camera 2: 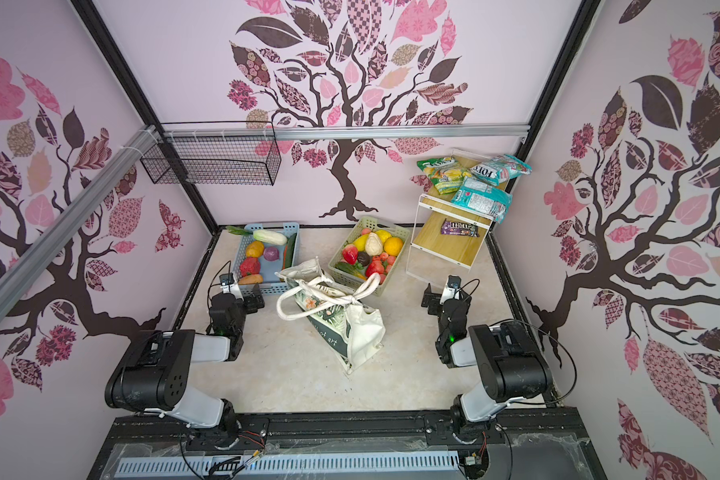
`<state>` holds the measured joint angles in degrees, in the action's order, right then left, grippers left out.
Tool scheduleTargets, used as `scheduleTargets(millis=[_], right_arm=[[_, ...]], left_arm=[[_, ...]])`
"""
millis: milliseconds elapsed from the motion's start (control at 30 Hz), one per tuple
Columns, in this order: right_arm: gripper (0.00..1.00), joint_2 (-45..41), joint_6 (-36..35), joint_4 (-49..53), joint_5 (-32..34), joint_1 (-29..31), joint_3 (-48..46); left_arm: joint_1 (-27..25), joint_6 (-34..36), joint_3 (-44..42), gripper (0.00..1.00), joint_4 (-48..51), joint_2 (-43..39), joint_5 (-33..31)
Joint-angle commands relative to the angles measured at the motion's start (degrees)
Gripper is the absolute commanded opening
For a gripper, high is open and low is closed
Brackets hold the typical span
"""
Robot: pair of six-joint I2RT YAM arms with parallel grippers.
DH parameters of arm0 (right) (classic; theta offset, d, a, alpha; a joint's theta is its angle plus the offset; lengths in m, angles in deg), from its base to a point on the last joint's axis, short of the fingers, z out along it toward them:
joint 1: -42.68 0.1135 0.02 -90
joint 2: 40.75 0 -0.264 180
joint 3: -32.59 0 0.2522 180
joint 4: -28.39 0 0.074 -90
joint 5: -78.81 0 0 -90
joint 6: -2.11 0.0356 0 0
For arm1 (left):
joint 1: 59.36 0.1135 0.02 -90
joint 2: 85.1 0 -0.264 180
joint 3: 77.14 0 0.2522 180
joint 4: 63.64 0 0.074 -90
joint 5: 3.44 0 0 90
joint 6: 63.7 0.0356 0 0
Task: Place the food into the grocery bag and tie it
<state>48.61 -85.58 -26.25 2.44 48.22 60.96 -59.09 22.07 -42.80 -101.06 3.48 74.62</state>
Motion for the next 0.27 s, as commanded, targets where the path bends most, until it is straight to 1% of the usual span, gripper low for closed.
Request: scheduleTargets(millis=[0,233], right_arm=[[1.0,0.4,-1.0,-0.5,-0.7,-0.3,0.7],[1.0,0.4,-1.1,-0.5,-0.7,-0.3,0.7]], left_arm=[[-0.2,1.2,1.3,0.97,1.4,0.5,-0.4],[-0.4,1.3,1.7,0.97,1.7,0.8,-0.4]])
